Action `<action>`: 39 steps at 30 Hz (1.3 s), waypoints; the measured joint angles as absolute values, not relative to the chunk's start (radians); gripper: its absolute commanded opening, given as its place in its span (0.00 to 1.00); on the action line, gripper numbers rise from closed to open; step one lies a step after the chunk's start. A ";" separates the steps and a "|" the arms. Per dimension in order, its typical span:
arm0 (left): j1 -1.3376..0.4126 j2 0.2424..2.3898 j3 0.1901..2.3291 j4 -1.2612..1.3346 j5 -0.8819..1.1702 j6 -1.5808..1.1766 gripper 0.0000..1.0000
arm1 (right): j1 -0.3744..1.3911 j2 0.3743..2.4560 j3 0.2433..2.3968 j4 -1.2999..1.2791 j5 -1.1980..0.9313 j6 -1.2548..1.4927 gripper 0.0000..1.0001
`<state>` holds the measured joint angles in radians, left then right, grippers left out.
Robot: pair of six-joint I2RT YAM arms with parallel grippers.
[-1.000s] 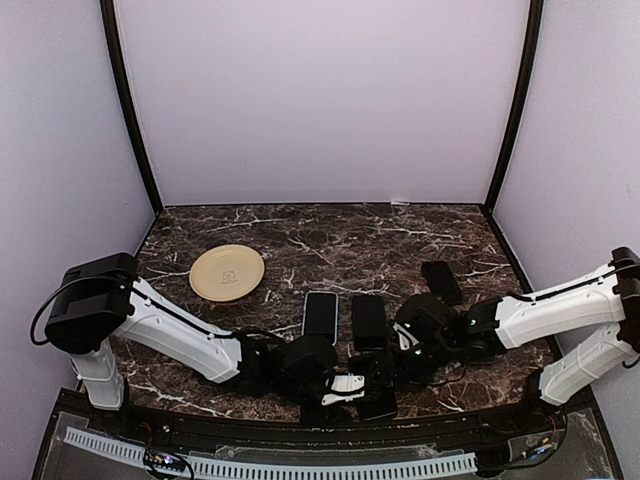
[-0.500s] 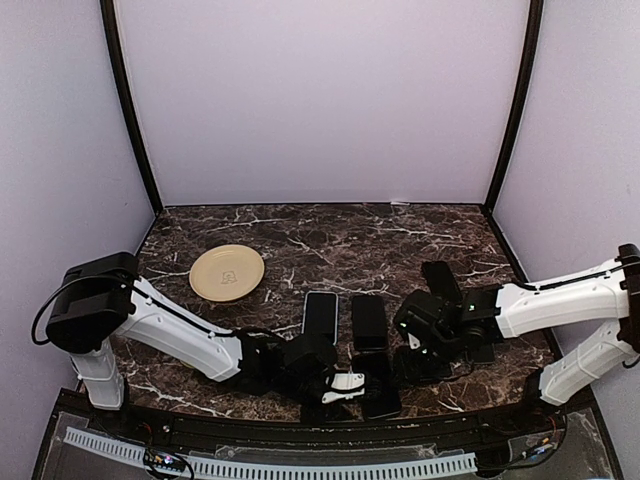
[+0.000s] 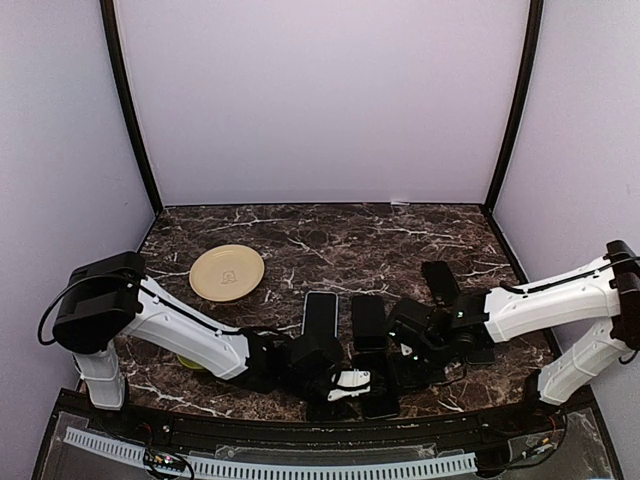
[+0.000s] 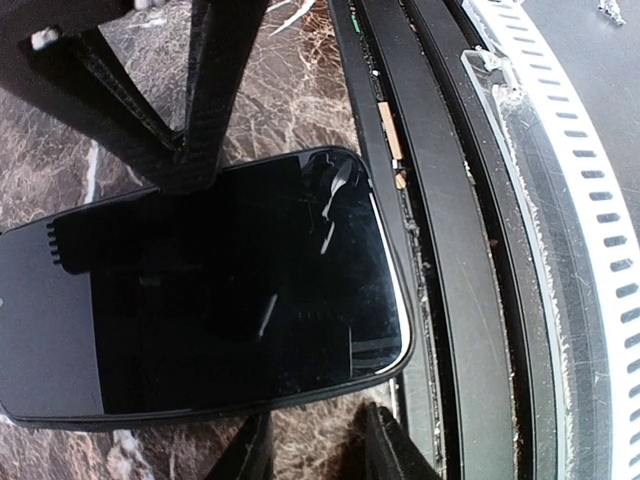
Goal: Put the phone into the phone case
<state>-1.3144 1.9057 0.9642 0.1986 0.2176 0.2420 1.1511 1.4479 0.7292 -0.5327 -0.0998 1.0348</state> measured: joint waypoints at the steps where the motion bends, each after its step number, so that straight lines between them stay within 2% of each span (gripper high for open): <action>1: -1.312 1.906 0.966 0.194 0.218 0.242 0.33 | 1.161 1.462 0.741 -0.553 -0.083 1.035 0.01; 7: -1.265 1.898 0.960 0.194 0.221 0.206 0.34 | 1.198 1.489 0.778 -0.607 -0.007 1.032 0.00; 15: -1.168 1.680 0.831 0.201 0.187 0.090 0.36 | 1.239 1.581 0.877 -0.709 0.063 1.025 0.00; 22: -1.156 1.632 0.822 0.191 0.150 -0.015 0.37 | 1.272 1.655 0.935 -0.764 0.120 0.995 0.00; 26: -1.138 1.587 0.801 0.156 0.107 -0.038 0.39 | 1.291 1.686 1.017 -0.851 0.178 0.994 0.14; 28: -1.131 1.556 0.801 0.144 0.088 -0.039 0.39 | 1.299 1.705 1.073 -0.906 0.219 1.011 0.27; 31: -1.131 1.524 0.801 0.140 0.078 -0.038 0.39 | 1.317 1.717 1.156 -0.948 0.264 1.026 0.75; 32: -1.131 1.518 0.801 0.140 0.075 -0.038 0.39 | 1.325 1.720 1.184 -0.951 0.271 1.036 0.89; 33: -1.131 1.516 0.801 0.140 0.069 -0.038 0.40 | 1.338 1.723 1.217 -0.951 0.278 1.038 0.97; 39: -1.129 1.498 0.761 0.138 0.059 -0.039 0.42 | 1.392 1.750 1.234 -0.881 0.245 1.090 0.98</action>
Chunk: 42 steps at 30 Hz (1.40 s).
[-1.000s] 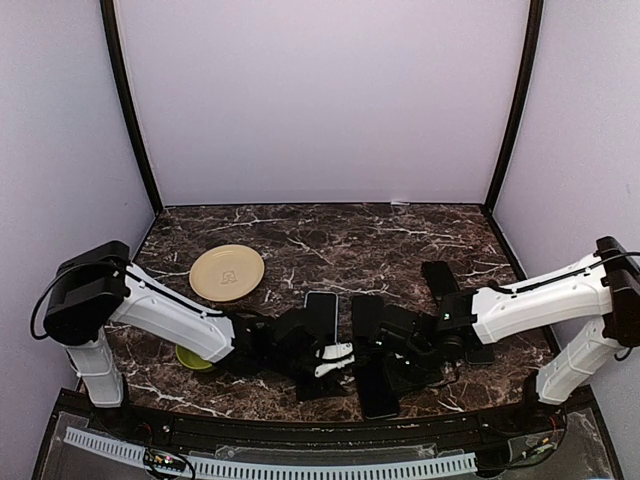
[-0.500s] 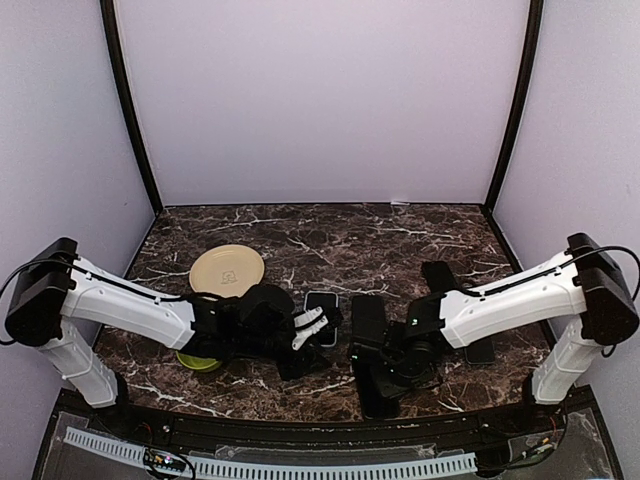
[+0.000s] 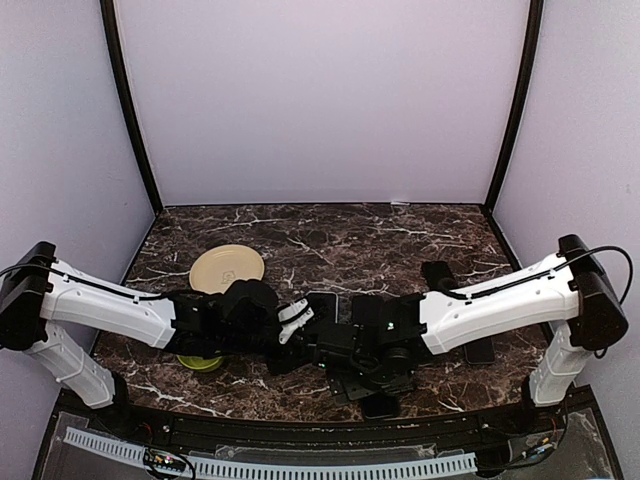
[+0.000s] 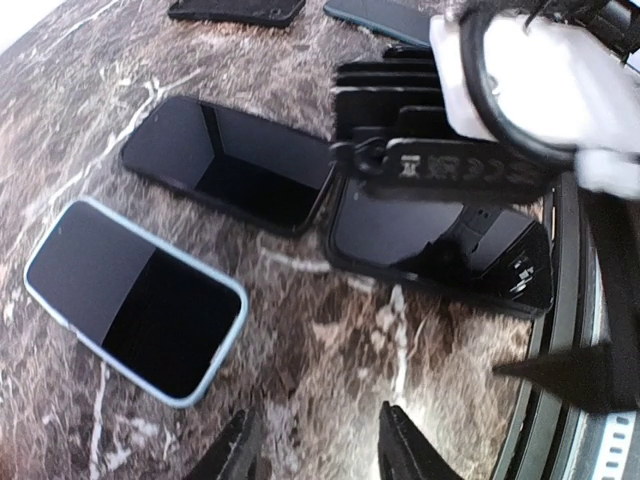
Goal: Put the phone into the phone case
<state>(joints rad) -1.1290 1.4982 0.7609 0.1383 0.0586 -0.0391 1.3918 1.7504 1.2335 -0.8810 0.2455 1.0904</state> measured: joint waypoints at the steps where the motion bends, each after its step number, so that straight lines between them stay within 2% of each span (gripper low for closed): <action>1: -1.127 1.490 0.748 0.137 0.059 -0.039 0.42 | 1.394 1.758 1.219 -0.871 0.239 1.105 0.99; 13: -1.113 1.456 0.720 0.133 0.068 -0.038 0.43 | 1.388 1.776 1.073 -0.794 0.195 1.189 0.98; 20: -1.113 1.456 0.720 0.133 0.077 -0.037 0.43 | 1.371 1.720 0.995 -0.711 0.171 1.160 0.80; 22: -1.113 1.457 0.721 0.132 0.079 -0.035 0.43 | 1.369 1.726 1.001 -0.719 0.173 1.151 0.78; 28: -1.113 1.505 0.762 0.132 0.084 -0.035 0.43 | 1.361 1.745 1.024 -0.744 0.166 1.137 0.52; 30: -1.113 1.530 0.775 0.137 0.094 -0.041 0.46 | 1.361 1.738 1.022 -0.742 0.176 1.134 0.45; 35: -1.095 1.587 0.776 0.233 0.178 -0.136 0.76 | 1.377 1.681 0.959 -0.667 0.226 1.079 0.39; 37: -1.073 1.605 0.754 0.329 0.231 -0.217 0.82 | 1.385 1.650 0.926 -0.621 0.263 1.044 0.38; 42: -1.008 1.675 0.658 0.655 0.341 -0.494 0.86 | 1.395 1.579 0.892 -0.520 0.397 0.955 0.36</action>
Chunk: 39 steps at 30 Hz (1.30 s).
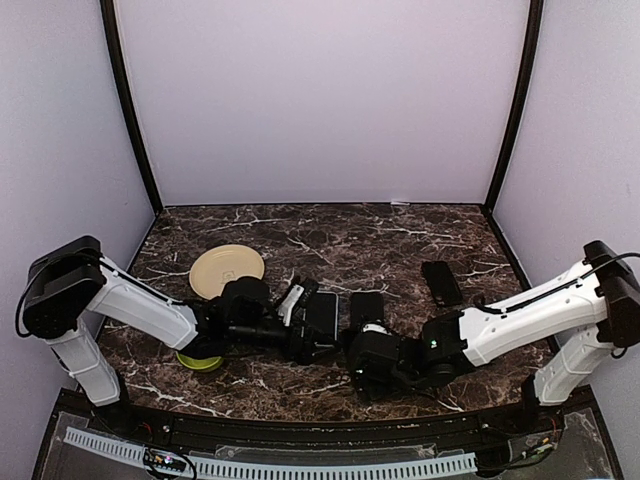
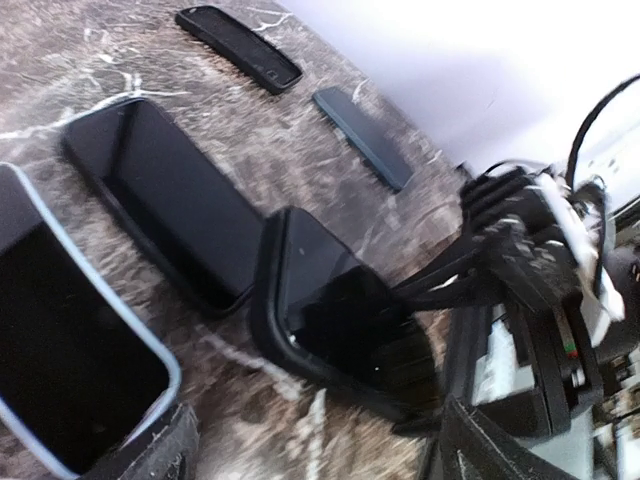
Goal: Put the phone into the phone case
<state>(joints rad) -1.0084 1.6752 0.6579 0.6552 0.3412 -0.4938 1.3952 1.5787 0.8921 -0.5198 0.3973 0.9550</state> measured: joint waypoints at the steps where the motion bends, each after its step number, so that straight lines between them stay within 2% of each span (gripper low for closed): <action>1: -1.006 1.697 0.656 0.706 0.360 -0.541 0.86 | 1.396 1.564 0.891 -0.501 0.419 0.940 0.36; 5: -1.007 1.769 0.666 0.855 0.404 -0.666 0.84 | 1.403 1.508 0.885 -0.437 0.492 0.879 0.35; 7: -1.008 1.795 0.677 0.901 0.411 -0.710 0.77 | 1.406 1.481 0.883 -0.410 0.521 0.846 0.34; 11: -1.008 1.808 0.708 0.949 0.425 -0.746 0.53 | 1.411 1.433 0.874 -0.355 0.553 0.758 0.33; 16: -1.013 1.806 0.733 1.002 0.439 -0.745 0.15 | 1.412 1.405 0.847 -0.297 0.549 0.663 0.37; 18: -1.018 1.806 0.735 1.014 0.453 -0.750 0.05 | 1.412 1.392 0.828 -0.282 0.555 0.625 0.44; 19: -1.024 1.806 0.741 1.015 0.445 -0.759 0.03 | 1.412 1.390 0.822 -0.276 0.570 0.607 0.52; 20: -1.025 1.804 0.743 1.009 0.435 -0.756 0.00 | 1.411 1.383 0.817 -0.272 0.579 0.592 0.64; 21: -1.022 1.803 0.740 1.003 0.448 -0.735 0.00 | 1.409 1.364 0.812 -0.277 0.572 0.579 0.83; 22: -1.016 1.802 0.738 0.993 0.464 -0.718 0.00 | 1.405 1.337 0.804 -0.274 0.549 0.561 0.94; 24: -1.011 1.795 0.735 0.967 0.478 -0.678 0.00 | 1.391 1.282 0.799 -0.269 0.488 0.531 0.98; 29: -1.010 1.697 0.731 0.849 0.542 -0.491 0.00 | 1.250 1.105 0.786 -0.251 0.148 0.410 0.98; 31: -1.010 1.629 0.730 0.804 0.580 -0.392 0.00 | 1.172 1.042 0.781 -0.235 0.004 0.368 0.95; 35: -1.010 1.533 0.730 0.752 0.640 -0.251 0.00 | 1.087 1.005 0.781 -0.145 -0.202 0.300 0.74; 39: -1.010 1.503 0.731 0.717 0.704 -0.166 0.00 | 1.063 1.061 0.794 -0.079 -0.346 0.257 0.43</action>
